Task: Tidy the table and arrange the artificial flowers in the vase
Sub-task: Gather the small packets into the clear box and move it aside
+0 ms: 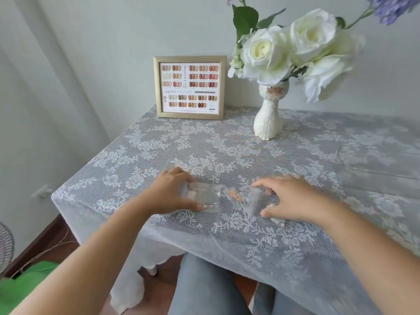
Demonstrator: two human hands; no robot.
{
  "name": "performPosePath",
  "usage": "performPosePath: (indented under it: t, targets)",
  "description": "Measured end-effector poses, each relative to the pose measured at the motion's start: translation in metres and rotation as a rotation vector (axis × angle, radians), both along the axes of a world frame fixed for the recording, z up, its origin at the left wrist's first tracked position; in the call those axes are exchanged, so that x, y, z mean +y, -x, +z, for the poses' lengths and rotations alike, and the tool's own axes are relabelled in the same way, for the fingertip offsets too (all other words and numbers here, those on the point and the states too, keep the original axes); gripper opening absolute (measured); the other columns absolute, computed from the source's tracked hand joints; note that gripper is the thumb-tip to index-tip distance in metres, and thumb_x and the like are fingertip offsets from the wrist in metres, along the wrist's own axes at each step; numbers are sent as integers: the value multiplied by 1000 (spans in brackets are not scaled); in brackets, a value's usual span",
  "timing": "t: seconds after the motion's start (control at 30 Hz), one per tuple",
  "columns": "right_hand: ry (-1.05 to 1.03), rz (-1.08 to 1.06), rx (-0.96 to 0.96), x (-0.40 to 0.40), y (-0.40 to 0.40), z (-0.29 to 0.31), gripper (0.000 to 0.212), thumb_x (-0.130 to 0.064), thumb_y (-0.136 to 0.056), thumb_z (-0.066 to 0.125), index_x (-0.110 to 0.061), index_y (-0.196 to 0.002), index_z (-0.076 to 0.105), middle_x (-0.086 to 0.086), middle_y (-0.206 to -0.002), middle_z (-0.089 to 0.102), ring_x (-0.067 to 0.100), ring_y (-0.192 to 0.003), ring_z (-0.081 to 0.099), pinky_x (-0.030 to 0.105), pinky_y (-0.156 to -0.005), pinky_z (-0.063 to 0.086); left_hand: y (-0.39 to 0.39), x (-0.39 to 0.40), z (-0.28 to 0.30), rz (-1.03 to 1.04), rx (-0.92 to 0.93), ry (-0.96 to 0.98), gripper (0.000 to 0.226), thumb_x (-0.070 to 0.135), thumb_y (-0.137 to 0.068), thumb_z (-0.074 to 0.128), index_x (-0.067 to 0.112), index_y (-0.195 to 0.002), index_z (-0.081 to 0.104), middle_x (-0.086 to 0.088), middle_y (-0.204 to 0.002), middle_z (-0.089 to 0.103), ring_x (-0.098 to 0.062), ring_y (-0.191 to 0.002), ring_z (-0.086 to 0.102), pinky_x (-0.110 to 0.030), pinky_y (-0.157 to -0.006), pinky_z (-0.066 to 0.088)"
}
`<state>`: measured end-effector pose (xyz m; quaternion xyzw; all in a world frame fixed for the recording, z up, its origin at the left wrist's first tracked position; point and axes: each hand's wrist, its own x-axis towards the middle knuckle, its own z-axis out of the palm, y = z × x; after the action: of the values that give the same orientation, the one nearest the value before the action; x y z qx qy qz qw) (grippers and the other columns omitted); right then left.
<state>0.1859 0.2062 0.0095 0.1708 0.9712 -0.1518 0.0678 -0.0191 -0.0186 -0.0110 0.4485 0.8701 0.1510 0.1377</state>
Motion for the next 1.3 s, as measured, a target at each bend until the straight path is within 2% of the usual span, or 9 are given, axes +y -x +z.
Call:
performPosePath:
  t: [0.13, 0.2, 0.27, 0.4, 0.6, 0.77, 0.9, 1.07, 1.3]
  targets:
    - [80, -16, 159, -2, -3, -2, 58, -42, -73, 77, -50, -124, 49, -29, -92, 47, -10, -68, 40, 36, -86, 49, -9, -6, -1, 58, -76, -189, 38, 41, -72, 80, 35, -97, 54, 15, -96, 57, -7, -85, 58, -12, -64, 45]
    - [189, -28, 255, -2, -8, -3, 50, -30, -77, 76, -51, -116, 54, -16, -87, 59, -4, -43, 42, 17, -48, 44, -12, -10, 1, 50, -85, -265, 24, 31, -82, 74, 32, -96, 55, 10, -89, 62, -1, -73, 61, -11, -58, 47]
    - [281, -44, 337, -3, -16, -3, 45, -24, -79, 75, -54, -108, 57, -11, -85, 63, 1, -39, 47, 14, -39, 39, -17, -12, 7, 45, -126, -352, 16, 27, -88, 68, 32, -100, 58, 8, -83, 65, 3, -65, 60, -13, -57, 48]
    - [282, -139, 499, -5, -37, 11, 37, -25, -78, 76, -56, -93, 61, -15, -81, 65, 4, -43, 53, 17, -43, 42, -36, 0, 21, 47, -247, -522, 14, 27, -91, 62, 32, -104, 59, 13, -87, 70, -9, -76, 68, -29, -65, 56]
    - [215, -379, 771, 48, -111, 35, 21, -20, -82, 73, -35, -95, 70, -18, -82, 66, -2, -79, 61, 10, -63, 39, -92, 84, 40, -78, -199, -620, 21, 15, -94, 61, 29, -109, 62, 8, -94, 68, 1, -71, 66, -36, -65, 60]
    - [127, -423, 811, 73, -127, 39, 24, -13, -86, 67, -36, -91, 70, -28, -83, 60, -22, -66, 52, -3, -53, 32, -105, 131, 40, -110, -68, -688, 27, 16, -92, 64, 28, -116, 66, 5, -103, 60, 4, -72, 62, -20, -66, 56]
    - [-1, -524, 817, 108, -164, 46, 25, -13, -91, 60, -36, -90, 69, -18, -93, 65, 1, -54, 57, 6, -47, 34, -136, 199, 46, -225, 43, -734, 36, 13, -91, 62, 28, -124, 65, 16, -88, 48, 10, -73, 52, -2, -66, 40]
    - [-32, -594, 863, 157, -189, 48, 24, -13, -94, 55, -27, -98, 74, -24, -78, 61, 1, -33, 43, 9, -34, 30, -169, 271, 53, -350, 82, -739, 43, 12, -89, 58, 28, -129, 59, 9, -88, 56, 4, -73, 57, -8, -68, 40]
    - [-55, -517, 649, 212, -175, 28, 27, -12, -95, 52, -30, -99, 72, -3, -109, 68, 28, -81, 65, 37, -73, 53, -187, 323, 37, -387, 27, -612, 34, 11, -92, 61, 20, -125, 63, 2, -98, 65, -6, -76, 65, -19, -71, 49]
